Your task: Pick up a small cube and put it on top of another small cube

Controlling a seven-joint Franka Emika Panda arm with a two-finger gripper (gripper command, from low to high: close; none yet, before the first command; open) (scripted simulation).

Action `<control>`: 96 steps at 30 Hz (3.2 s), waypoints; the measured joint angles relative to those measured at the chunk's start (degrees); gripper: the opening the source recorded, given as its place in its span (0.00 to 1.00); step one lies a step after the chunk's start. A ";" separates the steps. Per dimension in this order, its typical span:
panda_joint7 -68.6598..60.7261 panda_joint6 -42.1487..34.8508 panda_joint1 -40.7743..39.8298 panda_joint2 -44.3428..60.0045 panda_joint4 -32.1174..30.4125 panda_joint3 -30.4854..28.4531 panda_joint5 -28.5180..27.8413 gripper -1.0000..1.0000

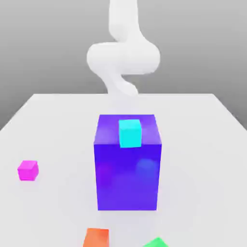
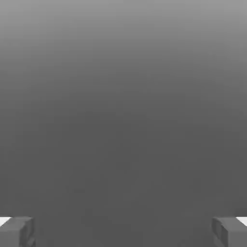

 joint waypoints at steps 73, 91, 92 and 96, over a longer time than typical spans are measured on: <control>-10.12 18.56 -15.69 50.61 -8.68 -0.67 -1.88 0.00; -46.27 12.60 -4.67 59.71 5.23 16.82 -10.33 0.00; -45.92 14.23 -4.17 61.61 5.45 16.36 -11.20 0.00; -45.17 16.97 -3.36 64.71 5.72 15.39 -12.52 1.00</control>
